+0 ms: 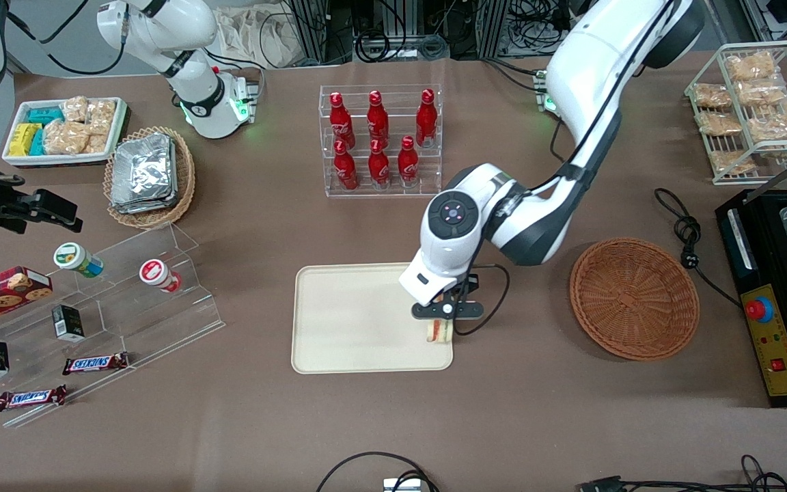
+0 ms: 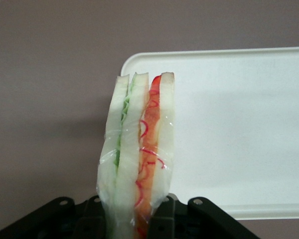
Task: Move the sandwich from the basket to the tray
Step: 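Carry the held sandwich with the left gripper over the cream tray, then lower the sandwich onto the tray and open the left gripper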
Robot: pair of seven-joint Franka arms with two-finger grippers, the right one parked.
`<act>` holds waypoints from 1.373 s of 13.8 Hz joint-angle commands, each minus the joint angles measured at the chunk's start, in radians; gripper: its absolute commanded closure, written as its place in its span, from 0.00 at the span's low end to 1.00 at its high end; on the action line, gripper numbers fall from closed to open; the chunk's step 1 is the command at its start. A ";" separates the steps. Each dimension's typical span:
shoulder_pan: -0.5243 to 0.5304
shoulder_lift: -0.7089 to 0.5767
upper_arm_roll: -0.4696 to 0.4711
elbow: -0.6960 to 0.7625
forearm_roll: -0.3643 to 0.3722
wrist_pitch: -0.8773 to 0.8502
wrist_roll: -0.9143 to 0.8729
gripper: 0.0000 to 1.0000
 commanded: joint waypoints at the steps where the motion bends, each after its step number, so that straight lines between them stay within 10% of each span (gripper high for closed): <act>1: -0.028 0.061 0.007 0.050 0.021 0.023 -0.030 0.90; 14: -0.091 0.176 0.022 0.059 0.075 0.100 -0.082 0.90; 19: -0.093 0.191 0.027 0.063 0.081 0.128 -0.084 0.72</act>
